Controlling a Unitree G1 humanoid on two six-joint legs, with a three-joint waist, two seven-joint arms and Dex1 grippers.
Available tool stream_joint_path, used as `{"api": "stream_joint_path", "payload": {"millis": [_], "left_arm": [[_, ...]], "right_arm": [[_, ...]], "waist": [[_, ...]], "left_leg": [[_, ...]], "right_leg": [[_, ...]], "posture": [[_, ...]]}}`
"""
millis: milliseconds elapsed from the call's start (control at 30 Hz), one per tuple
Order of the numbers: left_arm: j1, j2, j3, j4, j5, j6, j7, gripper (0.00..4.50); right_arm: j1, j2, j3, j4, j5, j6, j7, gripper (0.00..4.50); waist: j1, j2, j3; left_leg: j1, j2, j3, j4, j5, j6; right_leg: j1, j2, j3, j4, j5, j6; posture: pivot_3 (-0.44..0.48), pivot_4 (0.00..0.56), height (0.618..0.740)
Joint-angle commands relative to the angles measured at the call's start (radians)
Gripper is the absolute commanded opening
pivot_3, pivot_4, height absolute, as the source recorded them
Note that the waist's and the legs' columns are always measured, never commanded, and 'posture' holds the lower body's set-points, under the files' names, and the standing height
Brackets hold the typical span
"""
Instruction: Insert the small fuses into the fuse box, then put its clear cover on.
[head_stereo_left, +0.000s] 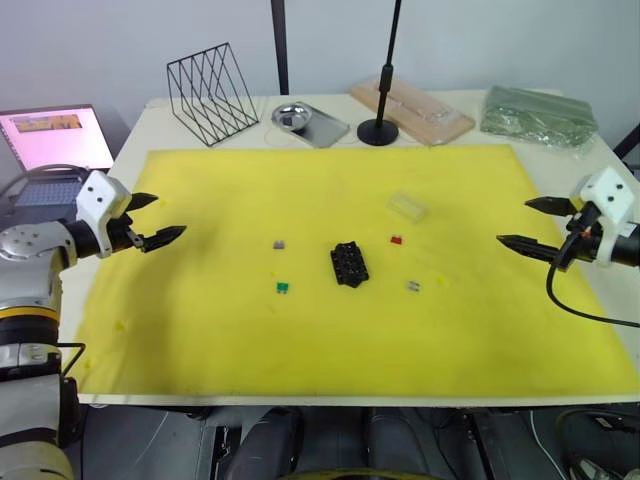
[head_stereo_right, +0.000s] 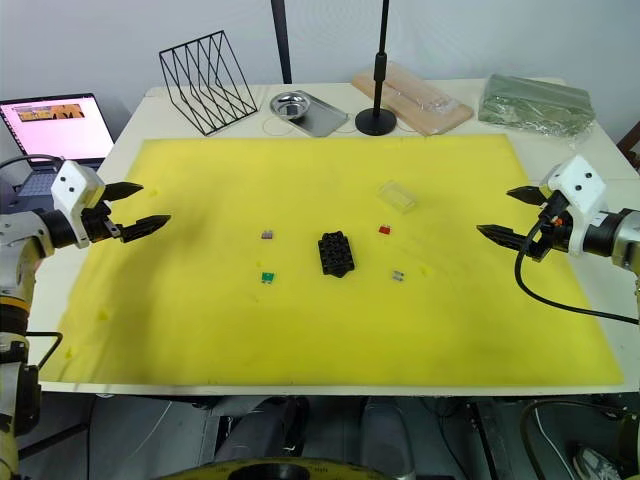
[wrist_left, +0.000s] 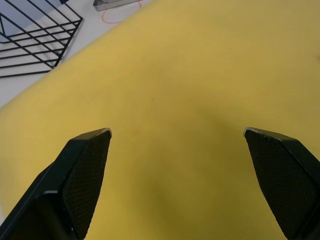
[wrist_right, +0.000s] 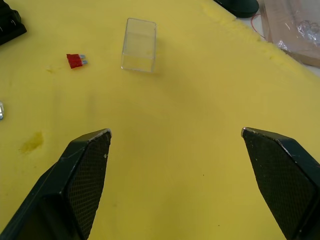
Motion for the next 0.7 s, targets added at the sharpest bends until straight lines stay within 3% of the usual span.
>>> {"api": "stream_joint_path", "payload": {"millis": [33,700], "left_arm": [[-0.03,0.009,0.011,0.005,0.003,-0.012,0.011,4.5],[-0.066,-0.003,0.009,0.042,0.017,-0.064,0.04,4.5]], "right_arm": [[-0.008,-0.017,-0.024,-0.008,0.0,-0.014,0.0,4.45],[0.002,-0.017,-0.041,0.0,0.01,-0.01,-0.021,4.45]], "waist": [[0.0,0.0,0.0],[0.0,0.0,0.0]], "left_leg": [[0.0,0.0,0.0,0.0,0.0,0.0],[0.0,0.0,0.0,0.0,0.0,0.0]], "right_leg": [[0.0,0.0,0.0,0.0,0.0,0.0],[0.0,0.0,0.0,0.0,0.0,0.0]], "posture": [[0.0,0.15,0.74],[0.0,0.15,0.74]]}}
